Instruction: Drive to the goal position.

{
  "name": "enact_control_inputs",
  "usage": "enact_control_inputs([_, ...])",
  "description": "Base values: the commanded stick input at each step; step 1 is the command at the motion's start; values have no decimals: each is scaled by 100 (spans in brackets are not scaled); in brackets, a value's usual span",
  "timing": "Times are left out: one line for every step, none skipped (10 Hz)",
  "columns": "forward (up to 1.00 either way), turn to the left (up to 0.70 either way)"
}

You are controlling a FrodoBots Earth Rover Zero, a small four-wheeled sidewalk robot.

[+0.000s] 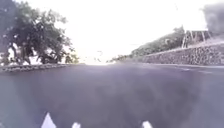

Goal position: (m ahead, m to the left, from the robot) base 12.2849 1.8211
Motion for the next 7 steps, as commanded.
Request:
enact_control_inputs([85,0])
enact_control_inputs([85,-34])
enact_control_inputs([85,-34])
enact_control_inputs([85,-34])
enact_control_inputs([85,0])
enact_control_inputs([85,0])
enact_control_inputs([85,0])
